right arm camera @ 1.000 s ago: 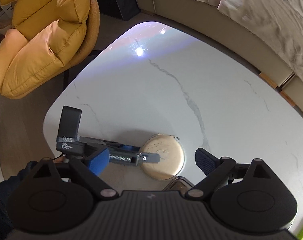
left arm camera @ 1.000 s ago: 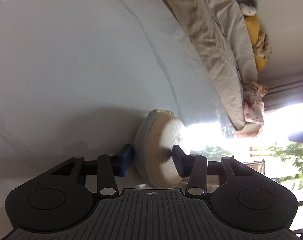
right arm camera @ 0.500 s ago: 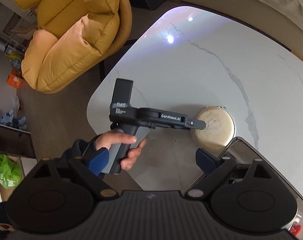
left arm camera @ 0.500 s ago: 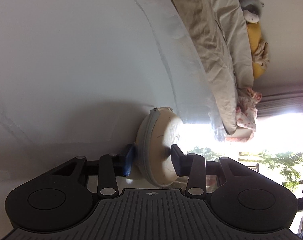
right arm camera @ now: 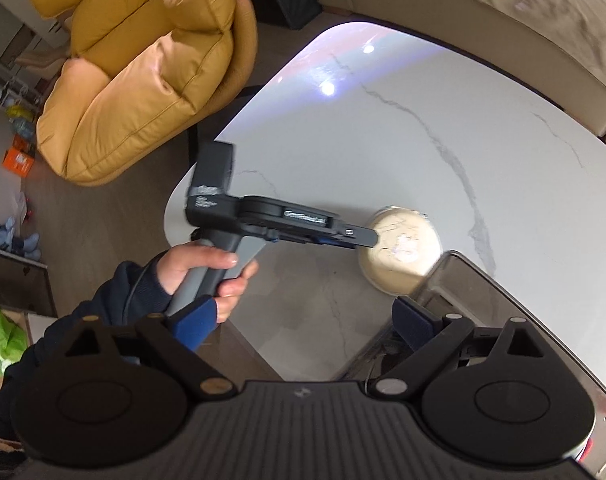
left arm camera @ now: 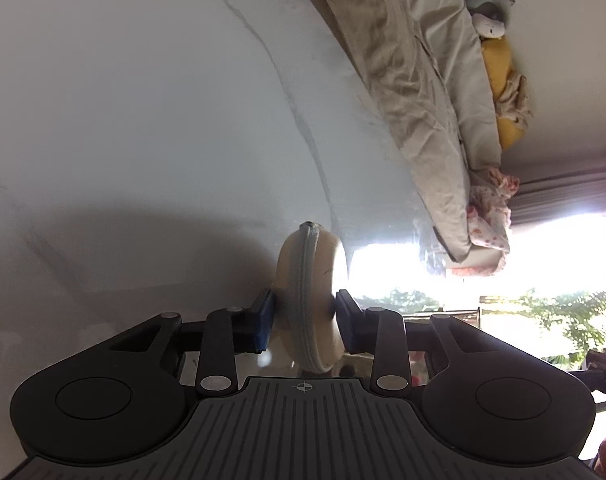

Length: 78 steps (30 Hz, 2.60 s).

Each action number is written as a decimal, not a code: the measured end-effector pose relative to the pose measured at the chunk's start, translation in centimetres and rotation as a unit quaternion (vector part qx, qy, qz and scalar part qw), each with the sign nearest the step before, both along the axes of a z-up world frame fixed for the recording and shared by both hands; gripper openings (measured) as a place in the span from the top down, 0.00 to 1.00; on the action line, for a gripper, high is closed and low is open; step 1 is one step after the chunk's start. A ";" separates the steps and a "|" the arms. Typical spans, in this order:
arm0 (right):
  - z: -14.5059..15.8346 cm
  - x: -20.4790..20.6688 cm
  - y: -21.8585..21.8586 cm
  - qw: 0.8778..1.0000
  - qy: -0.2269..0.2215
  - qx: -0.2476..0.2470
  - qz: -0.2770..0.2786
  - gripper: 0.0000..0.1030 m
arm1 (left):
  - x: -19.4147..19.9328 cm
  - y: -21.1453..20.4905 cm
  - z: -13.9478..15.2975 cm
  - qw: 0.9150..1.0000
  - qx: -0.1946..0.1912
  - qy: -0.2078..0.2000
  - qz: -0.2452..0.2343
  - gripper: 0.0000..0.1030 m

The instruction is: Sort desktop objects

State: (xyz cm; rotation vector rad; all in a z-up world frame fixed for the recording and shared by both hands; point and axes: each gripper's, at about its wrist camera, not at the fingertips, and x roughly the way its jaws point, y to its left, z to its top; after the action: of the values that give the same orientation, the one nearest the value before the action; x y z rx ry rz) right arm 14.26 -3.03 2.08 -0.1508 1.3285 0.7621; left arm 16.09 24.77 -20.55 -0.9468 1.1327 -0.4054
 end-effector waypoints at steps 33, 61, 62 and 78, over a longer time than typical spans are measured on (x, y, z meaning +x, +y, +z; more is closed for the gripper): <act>-0.7 0.4 -8.9 0.993 0.026 0.077 -0.085 0.06 | 3.9 -0.5 -4.2 0.972 -0.191 -0.115 -0.076 0.01; -6.0 11.3 -8.8 0.991 -0.042 -0.040 -0.121 0.11 | 8.8 -9.4 -2.3 0.996 -0.042 0.004 -0.082 0.01; -7.4 12.6 -9.2 0.991 -0.008 -0.036 -0.130 0.16 | 9.1 -9.6 -2.2 0.995 -0.046 0.005 -0.083 0.01; -19.4 18.5 -10.3 0.991 0.104 -0.034 -0.070 0.55 | 10.0 -9.3 -3.9 0.989 -0.090 -0.004 -0.121 0.00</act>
State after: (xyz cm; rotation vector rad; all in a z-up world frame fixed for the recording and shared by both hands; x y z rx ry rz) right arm 32.72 -13.32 -17.31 -0.0316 1.5471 0.6258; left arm 26.11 15.45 -24.47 -0.9664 1.2230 -0.7170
